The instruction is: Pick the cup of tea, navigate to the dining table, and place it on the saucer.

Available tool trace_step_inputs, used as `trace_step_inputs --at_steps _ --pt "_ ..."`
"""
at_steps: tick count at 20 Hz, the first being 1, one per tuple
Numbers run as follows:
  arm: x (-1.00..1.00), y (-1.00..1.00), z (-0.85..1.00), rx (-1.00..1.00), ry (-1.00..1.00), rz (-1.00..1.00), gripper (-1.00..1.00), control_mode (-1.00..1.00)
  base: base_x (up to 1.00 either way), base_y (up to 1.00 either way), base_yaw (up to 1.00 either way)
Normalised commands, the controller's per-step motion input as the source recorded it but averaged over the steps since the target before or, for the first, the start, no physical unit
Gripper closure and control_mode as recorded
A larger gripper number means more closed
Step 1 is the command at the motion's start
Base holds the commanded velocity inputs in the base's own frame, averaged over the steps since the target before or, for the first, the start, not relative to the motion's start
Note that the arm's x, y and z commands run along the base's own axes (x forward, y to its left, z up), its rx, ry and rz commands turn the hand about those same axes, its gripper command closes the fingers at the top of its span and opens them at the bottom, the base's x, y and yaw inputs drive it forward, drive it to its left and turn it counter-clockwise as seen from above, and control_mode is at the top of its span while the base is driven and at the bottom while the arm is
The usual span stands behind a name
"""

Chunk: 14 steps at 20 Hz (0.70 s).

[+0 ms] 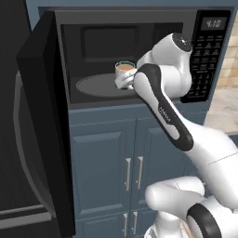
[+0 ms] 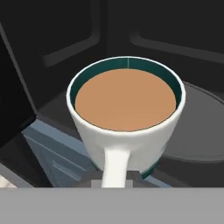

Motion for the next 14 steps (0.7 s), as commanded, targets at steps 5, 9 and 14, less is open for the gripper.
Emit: trace_step_inputs --at_steps 5,9,14 --pt "-1.00 -0.50 0.21 0.00 0.00 0.00 1.00 -1.00 0.00 0.00 0.00" --pt "-0.67 -0.07 0.00 0.00 0.00 0.00 1.00 -1.00 0.00 0.00 0.00" --pt "0.00 0.00 0.00 0.00 0.00 0.00 1.00 -1.00 0.00 0.00 0.00"
